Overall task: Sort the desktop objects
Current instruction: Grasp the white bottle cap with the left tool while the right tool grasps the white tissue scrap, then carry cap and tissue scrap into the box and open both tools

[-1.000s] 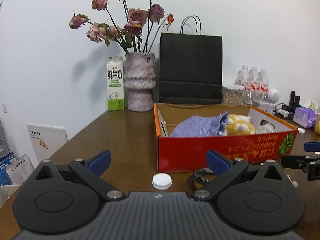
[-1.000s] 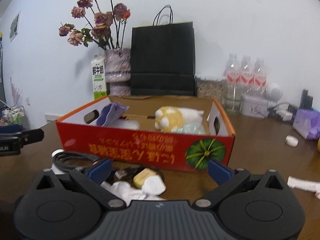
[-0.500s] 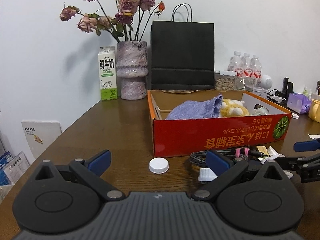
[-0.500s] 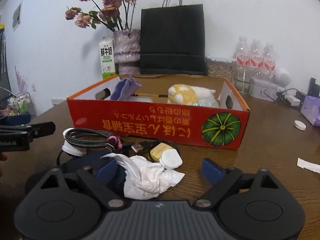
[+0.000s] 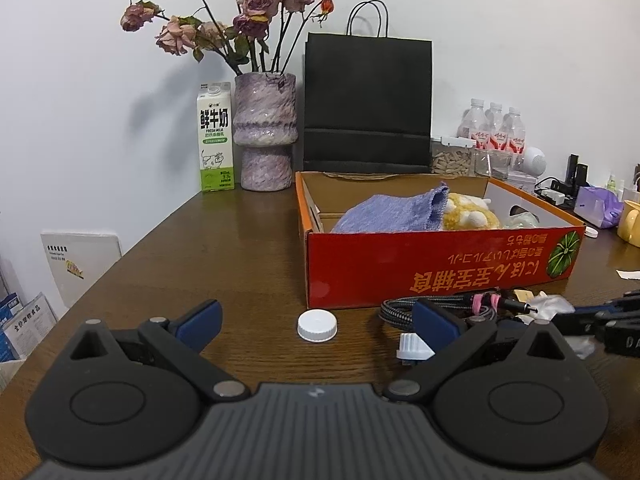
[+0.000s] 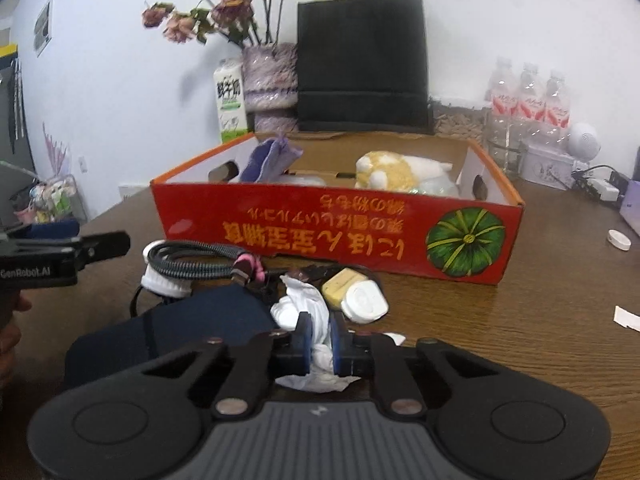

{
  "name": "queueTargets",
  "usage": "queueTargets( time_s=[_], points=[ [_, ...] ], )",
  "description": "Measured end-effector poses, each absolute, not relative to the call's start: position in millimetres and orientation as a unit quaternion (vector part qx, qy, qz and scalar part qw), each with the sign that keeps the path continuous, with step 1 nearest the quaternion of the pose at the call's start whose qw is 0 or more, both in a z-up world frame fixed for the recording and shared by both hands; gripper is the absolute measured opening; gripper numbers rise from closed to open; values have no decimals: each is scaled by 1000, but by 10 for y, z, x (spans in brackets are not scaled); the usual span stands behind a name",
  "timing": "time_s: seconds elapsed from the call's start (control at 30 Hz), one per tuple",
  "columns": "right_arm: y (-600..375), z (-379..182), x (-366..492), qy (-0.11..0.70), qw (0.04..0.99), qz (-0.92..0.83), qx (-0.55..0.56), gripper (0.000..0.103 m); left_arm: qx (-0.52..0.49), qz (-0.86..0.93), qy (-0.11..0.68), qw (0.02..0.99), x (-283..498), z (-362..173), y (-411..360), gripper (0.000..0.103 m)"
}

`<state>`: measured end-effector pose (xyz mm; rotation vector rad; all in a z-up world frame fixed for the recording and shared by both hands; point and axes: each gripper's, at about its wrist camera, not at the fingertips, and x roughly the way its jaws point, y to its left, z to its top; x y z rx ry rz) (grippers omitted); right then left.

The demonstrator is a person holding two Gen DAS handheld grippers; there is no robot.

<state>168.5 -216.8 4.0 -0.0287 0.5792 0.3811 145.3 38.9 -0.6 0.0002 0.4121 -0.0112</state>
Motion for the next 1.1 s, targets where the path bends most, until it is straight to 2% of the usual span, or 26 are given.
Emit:
queueTargets(
  time_s=[0.33,0.43,0.5,0.57,0.73,0.83,0.87,1.1],
  points=[
    [-2365,161,1656,234,963,131,19,7,-3,30,252,967,1679,-48,434,102],
    [-2413,171,1682,228,967,112,24,7,-7,31,276,961,1798,-72,454,95],
    [-2443,170,1709,228,968,100,25,7,-8,31,289,957,1866,-91,462,82],
    [-2467,177,1747,228,969,92,24,7,-7,31,301,953,1945,-106,465,73],
    [-2502,182,1853,228,970,83,22,7,1,26,312,950,2077,-128,439,60],
    [-2500,160,1883,234,969,82,25,7,6,19,321,947,2140,-145,403,41],
    [-2493,156,1883,234,968,83,24,7,6,11,321,947,2146,-146,396,28],
    [-2409,118,1849,230,969,90,10,7,10,-4,312,950,2089,-140,353,29]
  ],
)
